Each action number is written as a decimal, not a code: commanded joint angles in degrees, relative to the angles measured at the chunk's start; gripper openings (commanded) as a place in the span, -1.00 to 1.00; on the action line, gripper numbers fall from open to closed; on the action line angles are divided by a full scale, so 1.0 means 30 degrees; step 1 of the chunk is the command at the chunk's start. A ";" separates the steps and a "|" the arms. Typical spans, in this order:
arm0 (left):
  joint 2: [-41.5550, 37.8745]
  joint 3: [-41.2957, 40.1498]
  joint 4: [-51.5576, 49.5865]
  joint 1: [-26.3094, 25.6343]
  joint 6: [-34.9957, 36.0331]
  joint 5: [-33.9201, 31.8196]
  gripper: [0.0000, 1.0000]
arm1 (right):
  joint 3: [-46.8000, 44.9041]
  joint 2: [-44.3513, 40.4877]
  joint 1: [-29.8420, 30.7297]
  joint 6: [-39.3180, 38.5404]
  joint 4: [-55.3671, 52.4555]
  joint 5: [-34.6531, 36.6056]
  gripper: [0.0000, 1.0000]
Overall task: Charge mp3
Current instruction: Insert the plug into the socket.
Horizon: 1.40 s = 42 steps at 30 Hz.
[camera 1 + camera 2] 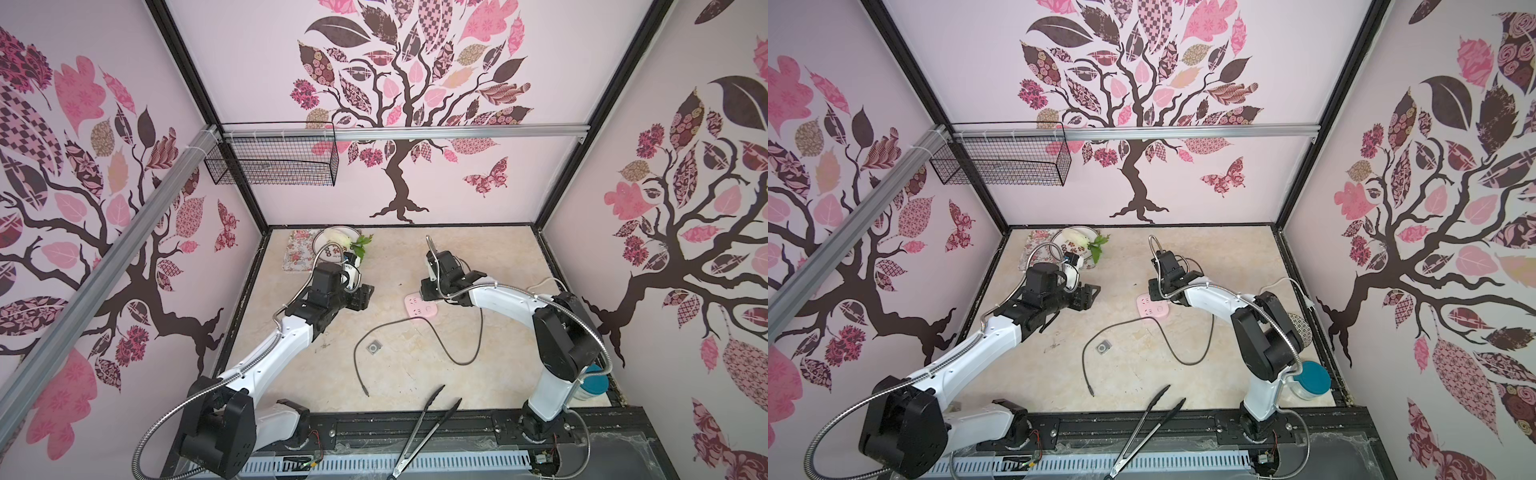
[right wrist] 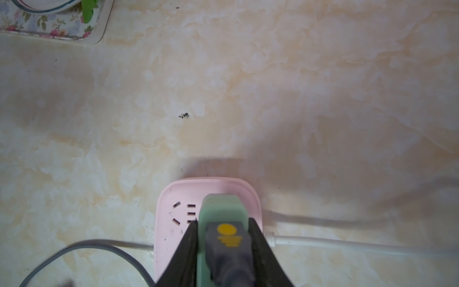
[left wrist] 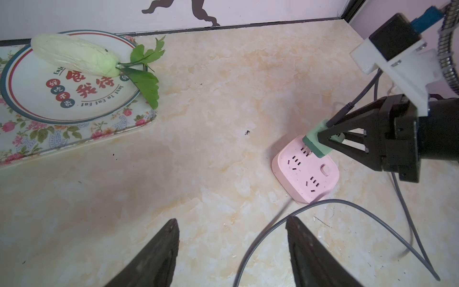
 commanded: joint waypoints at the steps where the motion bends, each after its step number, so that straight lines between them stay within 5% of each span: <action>1: -0.0225 -0.0462 0.0504 0.0067 0.0072 -0.0116 0.41 | 0.0231 0.0659 0.0199 -0.0347 0.0381 0.0147 -1.00; 19: -0.0195 0.0245 -0.0277 0.0077 0.0394 -0.0262 0.41 | -0.0029 0.1192 0.1269 -0.2248 -0.0937 0.3058 -1.00; 42: 0.0429 0.1138 -0.2514 0.0032 -0.0588 -0.0596 0.41 | -0.1637 0.2915 0.1996 -0.1047 -0.0370 0.2648 -1.00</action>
